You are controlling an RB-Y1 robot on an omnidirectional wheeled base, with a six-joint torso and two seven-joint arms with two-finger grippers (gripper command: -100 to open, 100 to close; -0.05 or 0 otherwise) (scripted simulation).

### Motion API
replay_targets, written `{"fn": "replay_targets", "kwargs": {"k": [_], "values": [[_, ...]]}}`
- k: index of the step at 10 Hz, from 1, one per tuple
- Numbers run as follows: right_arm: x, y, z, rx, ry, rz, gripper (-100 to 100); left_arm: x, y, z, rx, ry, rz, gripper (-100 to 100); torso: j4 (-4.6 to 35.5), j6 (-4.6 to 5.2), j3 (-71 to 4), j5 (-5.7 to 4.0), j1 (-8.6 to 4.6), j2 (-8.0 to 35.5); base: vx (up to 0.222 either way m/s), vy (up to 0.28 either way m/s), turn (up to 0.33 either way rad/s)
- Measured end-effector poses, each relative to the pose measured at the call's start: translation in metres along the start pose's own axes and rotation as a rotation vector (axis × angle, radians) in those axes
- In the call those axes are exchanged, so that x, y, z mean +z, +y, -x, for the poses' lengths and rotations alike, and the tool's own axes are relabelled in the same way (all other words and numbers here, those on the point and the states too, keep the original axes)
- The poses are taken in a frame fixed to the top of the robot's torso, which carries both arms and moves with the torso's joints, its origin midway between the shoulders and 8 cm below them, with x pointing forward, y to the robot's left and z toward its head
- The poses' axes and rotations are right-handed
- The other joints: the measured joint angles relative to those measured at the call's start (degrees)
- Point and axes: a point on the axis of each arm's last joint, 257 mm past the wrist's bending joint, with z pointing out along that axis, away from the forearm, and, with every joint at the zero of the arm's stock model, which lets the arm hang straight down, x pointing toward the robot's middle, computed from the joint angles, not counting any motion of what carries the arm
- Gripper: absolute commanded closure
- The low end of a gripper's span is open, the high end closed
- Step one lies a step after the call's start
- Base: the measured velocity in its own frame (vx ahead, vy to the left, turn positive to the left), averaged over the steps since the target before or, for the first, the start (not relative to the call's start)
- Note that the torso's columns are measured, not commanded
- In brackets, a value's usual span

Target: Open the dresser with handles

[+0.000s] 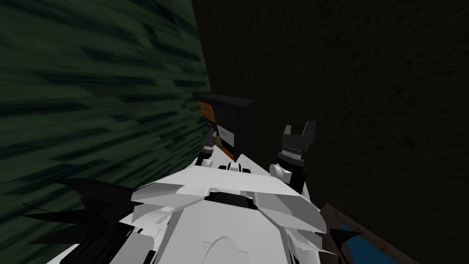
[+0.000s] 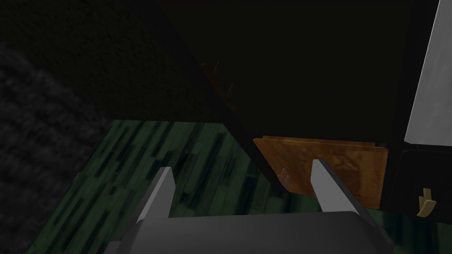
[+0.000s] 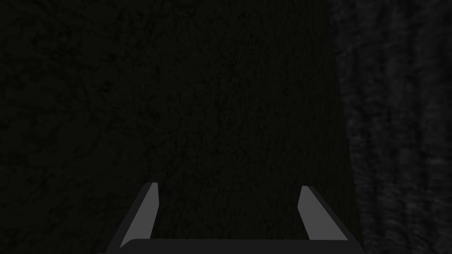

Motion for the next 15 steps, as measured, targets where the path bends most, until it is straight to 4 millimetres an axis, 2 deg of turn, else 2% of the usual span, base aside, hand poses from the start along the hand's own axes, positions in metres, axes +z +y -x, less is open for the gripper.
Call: {"fn": "replay_targets", "kwargs": {"k": [6,15], "values": [[0.0,0.0,0.0,0.0,0.0,0.0,0,-0.005,0.043,-0.026,0.002,0.059,0.088,-100,0.0,0.0,-0.01,0.0,-0.01,-0.02,0.025,0.025,-0.064],[0.0,0.0,0.0,0.0,0.0,0.0,0,-0.032,0.116,-0.064,0.032,0.176,0.236,-100,-0.01,0.0,-0.01,0.0,-0.01,-0.02,0.023,0.03,-0.069]]}}
